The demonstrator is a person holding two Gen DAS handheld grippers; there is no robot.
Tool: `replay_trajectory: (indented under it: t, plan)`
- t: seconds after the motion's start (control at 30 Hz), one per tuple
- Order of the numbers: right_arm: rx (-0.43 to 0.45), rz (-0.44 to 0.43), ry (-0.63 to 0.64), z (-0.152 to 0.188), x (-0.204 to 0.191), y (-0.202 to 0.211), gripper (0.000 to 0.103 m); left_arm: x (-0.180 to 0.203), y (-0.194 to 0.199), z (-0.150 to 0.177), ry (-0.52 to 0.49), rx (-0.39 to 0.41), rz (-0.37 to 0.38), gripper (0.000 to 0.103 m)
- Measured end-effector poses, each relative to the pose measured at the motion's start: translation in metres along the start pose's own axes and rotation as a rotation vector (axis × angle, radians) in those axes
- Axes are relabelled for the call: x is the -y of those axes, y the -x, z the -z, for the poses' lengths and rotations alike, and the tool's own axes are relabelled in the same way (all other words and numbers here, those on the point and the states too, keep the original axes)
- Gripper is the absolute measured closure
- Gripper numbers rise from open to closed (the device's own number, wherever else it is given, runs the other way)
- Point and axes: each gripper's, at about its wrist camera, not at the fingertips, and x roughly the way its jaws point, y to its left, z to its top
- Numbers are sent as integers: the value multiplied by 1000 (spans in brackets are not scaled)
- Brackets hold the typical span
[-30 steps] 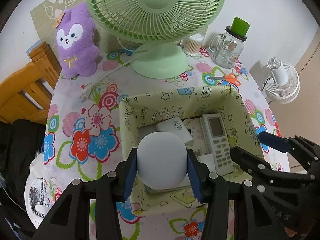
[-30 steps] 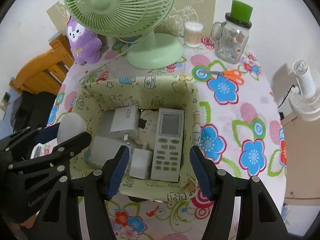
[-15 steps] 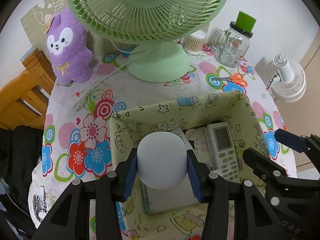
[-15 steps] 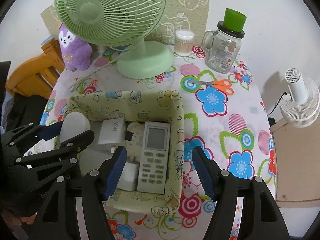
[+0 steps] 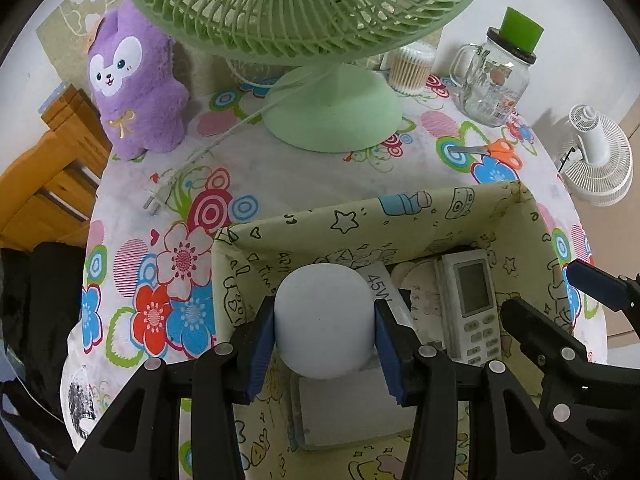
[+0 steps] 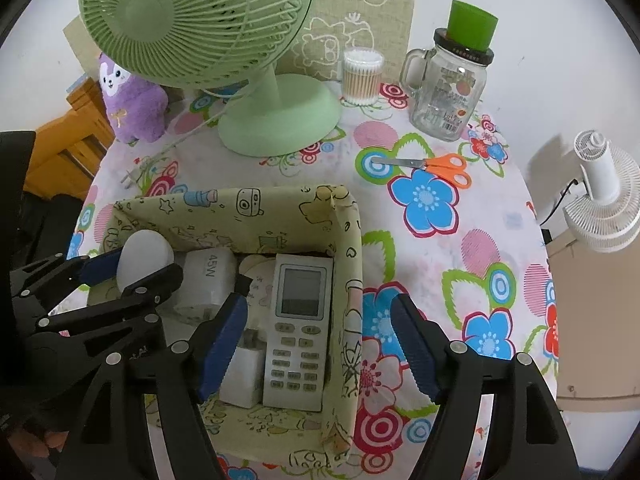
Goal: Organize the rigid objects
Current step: 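Push the white round item and white block down into the box with both tools, then open both tools and release the items inside the box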
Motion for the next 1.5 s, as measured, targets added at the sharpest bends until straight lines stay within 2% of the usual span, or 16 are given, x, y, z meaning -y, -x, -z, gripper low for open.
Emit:
replay_trajectory:
  t: [0.13, 0.33, 0.63, 0.7, 1.2, 1.5]
  plan:
    - [-5, 4, -5, -2, 1, -4, 26, 0, -4, -2, 10, -6, -4, 54]
    - [-12, 6, -38, -3, 10, -7, 26, 2, -3, -7, 31, -2, 18, 40]
    - [-16, 2, -75, 0, 20, -3, 26, 8, 7, -4, 6, 19, 1, 29]
    - [-12, 2, -80, 1, 20, -1, 26, 8, 11, -3, 2, 36, -21, 23]
    - [22, -46, -100, 11, 19, 25, 26, 5, 37, 10, 3, 74, -28, 18]
    - [52, -38, -100, 20, 15, 44, 19, 1, 56, 22, 8, 98, -32, 14]
